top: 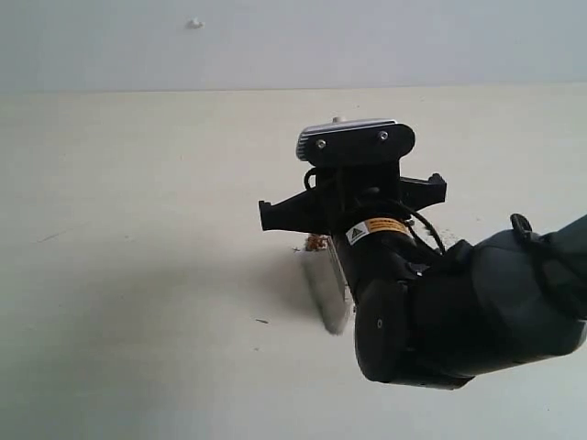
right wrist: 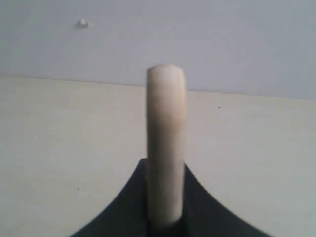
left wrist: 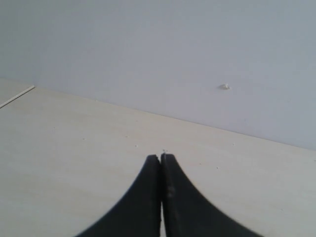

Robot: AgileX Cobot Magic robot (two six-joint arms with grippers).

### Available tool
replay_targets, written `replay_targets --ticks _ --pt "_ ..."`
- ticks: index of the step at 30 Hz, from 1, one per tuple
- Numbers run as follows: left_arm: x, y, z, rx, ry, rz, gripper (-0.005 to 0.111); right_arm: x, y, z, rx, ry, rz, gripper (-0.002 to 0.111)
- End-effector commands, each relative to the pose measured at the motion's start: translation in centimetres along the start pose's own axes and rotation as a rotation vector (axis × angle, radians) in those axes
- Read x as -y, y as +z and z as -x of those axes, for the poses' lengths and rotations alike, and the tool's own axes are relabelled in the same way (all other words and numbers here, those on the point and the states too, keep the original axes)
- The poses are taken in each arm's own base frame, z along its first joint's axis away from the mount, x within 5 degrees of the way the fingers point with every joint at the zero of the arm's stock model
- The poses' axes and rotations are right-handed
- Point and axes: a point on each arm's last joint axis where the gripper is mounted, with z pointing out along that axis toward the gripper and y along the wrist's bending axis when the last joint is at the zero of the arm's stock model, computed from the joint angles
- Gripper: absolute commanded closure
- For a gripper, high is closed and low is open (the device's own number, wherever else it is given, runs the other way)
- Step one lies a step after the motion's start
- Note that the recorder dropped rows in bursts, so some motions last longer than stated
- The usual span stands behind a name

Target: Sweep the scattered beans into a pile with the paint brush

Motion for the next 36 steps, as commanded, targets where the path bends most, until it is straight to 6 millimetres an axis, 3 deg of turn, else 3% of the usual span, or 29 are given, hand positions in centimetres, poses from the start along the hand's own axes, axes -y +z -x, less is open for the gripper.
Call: replay_targets --ticks 1,8,23,26,31,36 --pt "0.0 0.0 0.0 0.009 -0.005 0.0 0.107 0.3 -0.1 0.1 0.001 -0.015 -0.021 0.108" --pt "0.0 0.0 0.0 0.009 -0.005 0.0 0.107 -0.4 -0.8 1.9 0.024 -0.008 0.091 0.108" --pt "0.0 0.0 0.0 0.006 -0.005 0.002 0.107 1.0 -4.3 7.8 0.055 0.119 0.215 0.108" --pt "0.0 0.0 0.0 0.006 -0.005 0.002 0.107 2.6 -5.9 7.8 0.13 0.127 0.168 0.108" --pt "0.0 0.0 0.0 0.006 -0.005 0.002 0.107 7.2 -8.2 6.2 0.235 0.145 -0.059 0.108" --pt "0.0 0.0 0.0 0.006 -0.005 0.002 0.107 9.4 -8.6 3.8 0.14 0.098 -0.168 0.108"
